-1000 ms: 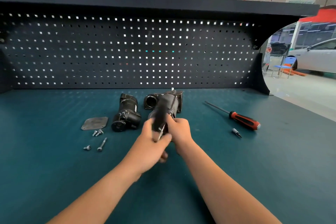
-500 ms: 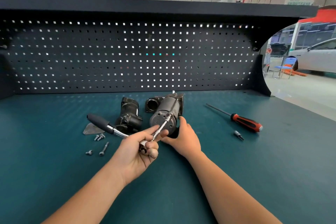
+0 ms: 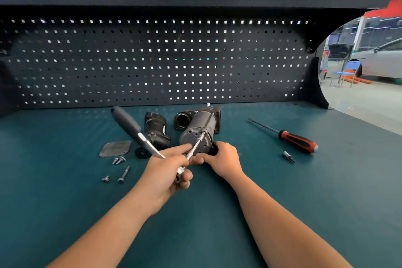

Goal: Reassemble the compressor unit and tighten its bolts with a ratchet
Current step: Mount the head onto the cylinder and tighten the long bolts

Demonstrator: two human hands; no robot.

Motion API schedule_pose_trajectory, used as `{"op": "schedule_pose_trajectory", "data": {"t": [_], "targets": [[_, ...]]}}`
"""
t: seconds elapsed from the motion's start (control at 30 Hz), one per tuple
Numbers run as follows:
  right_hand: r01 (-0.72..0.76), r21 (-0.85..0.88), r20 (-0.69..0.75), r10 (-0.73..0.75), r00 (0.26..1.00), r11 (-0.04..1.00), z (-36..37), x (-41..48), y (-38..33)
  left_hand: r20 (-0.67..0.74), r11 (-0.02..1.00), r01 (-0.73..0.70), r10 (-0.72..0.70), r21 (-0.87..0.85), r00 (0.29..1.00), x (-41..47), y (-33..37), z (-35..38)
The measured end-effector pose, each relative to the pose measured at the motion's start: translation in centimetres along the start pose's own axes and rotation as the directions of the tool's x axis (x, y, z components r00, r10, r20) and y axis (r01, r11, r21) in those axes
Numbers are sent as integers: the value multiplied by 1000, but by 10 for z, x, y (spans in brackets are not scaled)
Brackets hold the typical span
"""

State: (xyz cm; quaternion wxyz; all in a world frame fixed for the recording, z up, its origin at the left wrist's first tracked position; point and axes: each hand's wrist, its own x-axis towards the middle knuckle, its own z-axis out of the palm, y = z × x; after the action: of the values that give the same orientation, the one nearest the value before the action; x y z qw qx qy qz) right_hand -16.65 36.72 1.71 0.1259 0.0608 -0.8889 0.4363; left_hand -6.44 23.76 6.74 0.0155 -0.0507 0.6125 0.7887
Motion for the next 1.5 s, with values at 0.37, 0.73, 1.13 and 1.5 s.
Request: {"op": "schedule_pose_trajectory", "data": {"t": [0.37,0.73,1.13,1.5], "targets": [[15,46,-12,-14,1000,999,2,3,2,355,-468,-170,343,867,869,-10,2,27],[1,42,7,-1,1000,999,-2,2,3,113,663,213,-191,-717,975,-5,-4,5],[-32,72,20,30,999,997,1,3,3,145,533,-268,261,802,954,-4,25,16],[-45,66,18,44,999,997,1,5,5,168,657,-292,247,695,954,-1,5,12]]}}
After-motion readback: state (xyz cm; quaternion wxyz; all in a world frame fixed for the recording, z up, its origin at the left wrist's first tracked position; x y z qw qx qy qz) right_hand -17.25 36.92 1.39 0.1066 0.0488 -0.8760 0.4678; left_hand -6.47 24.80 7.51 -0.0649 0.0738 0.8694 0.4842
